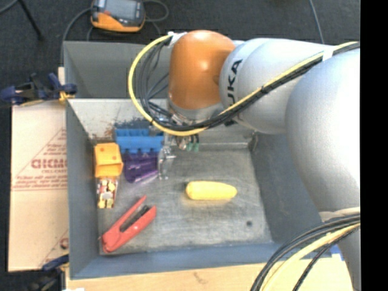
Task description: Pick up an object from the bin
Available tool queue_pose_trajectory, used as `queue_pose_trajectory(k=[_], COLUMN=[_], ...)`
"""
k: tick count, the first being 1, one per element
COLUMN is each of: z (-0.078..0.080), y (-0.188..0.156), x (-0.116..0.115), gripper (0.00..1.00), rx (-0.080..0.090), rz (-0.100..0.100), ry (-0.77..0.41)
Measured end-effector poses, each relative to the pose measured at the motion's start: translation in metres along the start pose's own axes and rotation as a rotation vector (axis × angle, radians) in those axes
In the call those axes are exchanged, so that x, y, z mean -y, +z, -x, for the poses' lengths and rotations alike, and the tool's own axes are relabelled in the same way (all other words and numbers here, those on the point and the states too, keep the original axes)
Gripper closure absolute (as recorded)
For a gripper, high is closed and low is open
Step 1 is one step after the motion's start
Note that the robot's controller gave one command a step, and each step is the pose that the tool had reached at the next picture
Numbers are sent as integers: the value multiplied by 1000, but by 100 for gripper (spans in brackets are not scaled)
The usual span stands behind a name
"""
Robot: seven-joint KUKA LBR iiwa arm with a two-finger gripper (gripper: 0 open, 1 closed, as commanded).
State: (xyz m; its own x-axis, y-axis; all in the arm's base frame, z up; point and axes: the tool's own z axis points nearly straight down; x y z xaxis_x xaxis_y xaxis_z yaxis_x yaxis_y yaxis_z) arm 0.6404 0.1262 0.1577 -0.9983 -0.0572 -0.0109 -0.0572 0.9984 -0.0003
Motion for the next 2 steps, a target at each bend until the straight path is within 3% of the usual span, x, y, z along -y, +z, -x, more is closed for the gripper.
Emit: queue_pose_trajectory(k=[1,2], z=[-22,6], y=[68,86], x=[-6,-12], gripper=[0,100], rx=[-3,-38], rz=[2,-5], ry=[10,3])
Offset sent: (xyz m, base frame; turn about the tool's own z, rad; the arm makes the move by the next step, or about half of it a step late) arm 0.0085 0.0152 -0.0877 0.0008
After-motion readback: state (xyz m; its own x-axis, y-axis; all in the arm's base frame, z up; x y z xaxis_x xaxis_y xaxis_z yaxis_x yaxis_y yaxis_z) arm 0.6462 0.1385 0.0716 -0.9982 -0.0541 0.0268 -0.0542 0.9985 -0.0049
